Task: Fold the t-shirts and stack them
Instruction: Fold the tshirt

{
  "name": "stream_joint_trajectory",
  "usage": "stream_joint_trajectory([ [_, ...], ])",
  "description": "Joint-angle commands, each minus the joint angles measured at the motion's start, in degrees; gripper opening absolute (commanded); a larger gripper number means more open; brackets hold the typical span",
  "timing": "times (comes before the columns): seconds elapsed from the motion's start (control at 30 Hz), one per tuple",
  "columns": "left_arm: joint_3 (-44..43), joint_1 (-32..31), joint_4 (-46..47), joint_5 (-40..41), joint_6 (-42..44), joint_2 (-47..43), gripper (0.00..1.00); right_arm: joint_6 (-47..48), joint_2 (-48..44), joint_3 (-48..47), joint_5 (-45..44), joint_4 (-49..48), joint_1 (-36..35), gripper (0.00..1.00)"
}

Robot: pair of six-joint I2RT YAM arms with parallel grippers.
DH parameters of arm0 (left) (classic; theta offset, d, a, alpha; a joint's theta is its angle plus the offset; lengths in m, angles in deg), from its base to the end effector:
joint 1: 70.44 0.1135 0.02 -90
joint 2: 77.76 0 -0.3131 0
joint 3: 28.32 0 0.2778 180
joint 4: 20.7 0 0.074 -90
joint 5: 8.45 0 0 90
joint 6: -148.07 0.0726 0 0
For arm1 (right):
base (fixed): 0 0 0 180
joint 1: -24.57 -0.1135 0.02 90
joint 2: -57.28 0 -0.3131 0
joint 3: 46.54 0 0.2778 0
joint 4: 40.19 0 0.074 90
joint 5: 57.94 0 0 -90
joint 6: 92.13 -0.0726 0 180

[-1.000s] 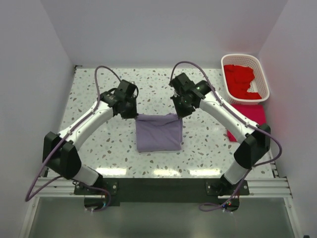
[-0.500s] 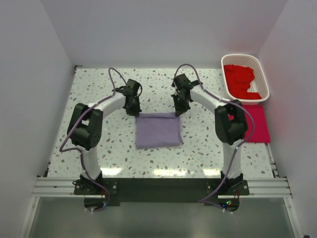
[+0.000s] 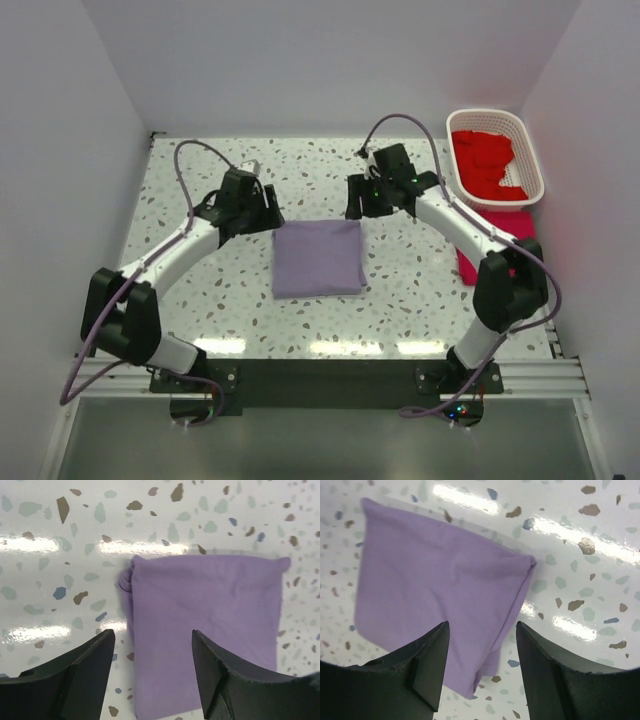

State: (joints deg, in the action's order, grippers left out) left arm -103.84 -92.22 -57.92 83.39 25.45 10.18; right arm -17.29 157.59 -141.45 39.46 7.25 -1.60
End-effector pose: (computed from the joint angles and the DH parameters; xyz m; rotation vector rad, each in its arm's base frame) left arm 0.3491 -0.1370 0.2550 -0.2483 2.4619 -0.3803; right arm 0.3915 0.2028 0.2791 -0.2988 2.5244 0.4553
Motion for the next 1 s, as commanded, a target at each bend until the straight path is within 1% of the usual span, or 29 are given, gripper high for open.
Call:
stream_joint_trajectory([
  [0.0,8.78,-0.28,15.73,-8.07,-2.09,-6.37,0.66,-2.23,-3.90,6.12,11.70,-12.09,0.33,0.60],
  [0.03,10.12,-0.28,18.40,-10.00,-2.44,-6.20,0.63,-3.29,-3.90,7.28,13.76,-14.28,0.42,0.59],
  [0.07,11.01,-0.28,21.12,-13.41,-2.62,-5.42,0.56,-4.26,-3.29,8.33,15.96,-19.53,0.60,0.59],
  [0.1,11.89,-0.28,26.72,-14.75,-2.71,-4.37,0.52,-6.62,-2.76,10.52,17.89,-22.45,0.68,0.59],
  [0.13,11.89,-0.19,28.69,-16.16,-3.49,-1.66,0.49,-7.77,-1.97,11.23,20.79,-25.09,0.86,0.58],
  [0.17,11.55,-0.19,30.36,-17.83,-3.76,0.02,0.43,-8.83,0.04,11.76,22.21,-29.55,1.38,0.58],
  [0.2,10.32,-0.02,32.90,-18.10,-4.03,1.78,0.41,-10.66,1.28,12.03,23.70,-31.51,1.74,0.58],
  [0.23,9.35,0.16,33.54,-17.85,-4.81,3.62,0.39,-11.73,2.51,12.21,26.50,-33.53,2.18,0.58],
  [0.27,8.39,0.33,34.41,-17.76,-5.17,7.29,0.34,-13.04,4.00,12.38,27.31,-38.34,3.40,0.57],
  [0.33,6.19,1.21,37.58,-18.02,-6.65,10.83,0.30,-17.00,8.22,13.26,29.33,-43.46,4.81,0.57],
  [0.37,5.57,1.74,38.54,-18.80,-7.36,14.15,0.27,-17.97,9.62,13.35,30.21,-47.05,6.03,0.57],
  [0.43,4.25,2.88,41.01,-19.60,-8.85,18.82,0.26,-19.91,14.63,12.48,31.01,-49.36,7.27,0.57],
  [0.5,3.72,4.11,42.15,-20.04,-9.48,21.30,0.21,-21.39,17.97,11.51,31.80,-52.00,8.94,0.56],
  [0.53,3.81,4.46,42.59,-20.21,-9.91,22.96,0.21,-22.01,20.77,11.24,32.32,-52.88,9.47,0.56],
  [0.63,5.38,6.22,44.44,-20.39,-10.36,24.29,0.20,-23.86,24.48,10.80,33.29,-56.05,11.84,0.55],
  [0.7,6.26,7.27,44.79,-20.56,-10.44,24.21,0.20,-24.22,24.15,11.06,34.34,-56.14,13.16,0.55],
  [0.73,6.27,7.37,44.44,-20.92,-10.27,23.34,0.21,-23.96,21.88,11.41,34.52,-55.71,13.51,0.56],
  [0.83,5.92,7.37,43.04,-21.35,-10.18,20.01,0.29,-21.50,17.30,11.59,34.69,-50.80,13.43,0.58],
  [0.87,5.92,7.37,42.77,-22.58,-10.44,18.94,0.34,-21.67,14.15,11.94,35.40,-50.08,13.34,0.59],
  [0.93,5.65,7.19,40.41,-23.55,-10.62,14.74,0.38,-23.25,10.80,14.66,37.15,-50.60,13.34,0.59],
  [0.97,6.09,7.02,39.53,-23.47,-10.53,13.06,0.42,-23.77,7.21,15.71,37.77,-51.04,13.17,0.60],
])
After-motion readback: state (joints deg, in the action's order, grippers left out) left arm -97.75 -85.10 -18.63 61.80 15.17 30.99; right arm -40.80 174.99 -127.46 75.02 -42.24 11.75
